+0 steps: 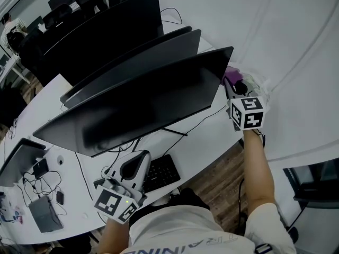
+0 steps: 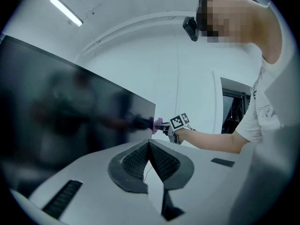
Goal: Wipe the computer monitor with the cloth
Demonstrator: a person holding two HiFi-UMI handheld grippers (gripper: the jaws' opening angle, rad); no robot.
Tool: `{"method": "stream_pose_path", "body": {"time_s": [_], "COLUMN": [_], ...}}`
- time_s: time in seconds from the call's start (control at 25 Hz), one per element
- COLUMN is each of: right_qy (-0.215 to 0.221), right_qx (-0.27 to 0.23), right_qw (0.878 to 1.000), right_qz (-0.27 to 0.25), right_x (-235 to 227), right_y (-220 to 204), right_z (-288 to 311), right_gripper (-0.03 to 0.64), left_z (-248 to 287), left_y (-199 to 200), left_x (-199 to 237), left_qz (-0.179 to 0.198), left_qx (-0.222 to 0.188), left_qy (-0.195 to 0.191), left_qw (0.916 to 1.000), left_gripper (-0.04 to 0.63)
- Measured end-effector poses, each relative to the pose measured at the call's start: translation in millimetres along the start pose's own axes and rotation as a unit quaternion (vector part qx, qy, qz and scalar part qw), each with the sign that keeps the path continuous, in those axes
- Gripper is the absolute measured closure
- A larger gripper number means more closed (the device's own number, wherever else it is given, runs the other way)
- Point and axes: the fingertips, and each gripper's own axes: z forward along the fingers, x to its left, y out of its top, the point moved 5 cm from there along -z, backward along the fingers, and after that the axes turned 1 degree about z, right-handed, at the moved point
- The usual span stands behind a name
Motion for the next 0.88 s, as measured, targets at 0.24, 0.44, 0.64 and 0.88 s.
{"method": "stream_pose_path", "body": {"time_s": [0.24, 0.44, 0.64, 0.88], "right_qy": [0.007, 0.013, 0.015, 0.017], "right_qx": [0.021, 0.03, 0.041, 0.063], "right_qw": [1.0, 0.999, 0.999, 0.998], "right_qz": [0.003, 0.009, 0.013, 0.017], "right_x": [5, 7, 7, 12], "right_y": [-30, -49, -68, -92], "right_z": [5, 8, 11, 18], "right_gripper": [0.554, 0.554, 0.554, 0.554], "left_z": [-1, -2, -2, -8], "left_y": [-2, -4, -6, -10], "left_x": [1, 1, -1, -1], "left_qz": [0.0, -0.001, -0.003, -0.004], "left_qx": [0.002, 0.006, 0.01, 0.017], "left_qy": [0.002, 0.005, 0.006, 0.012], "left_qw": [1.0, 1.0, 0.9999, 0.9998], "left_gripper": [0.591, 0.591, 0.591, 0.591]}}
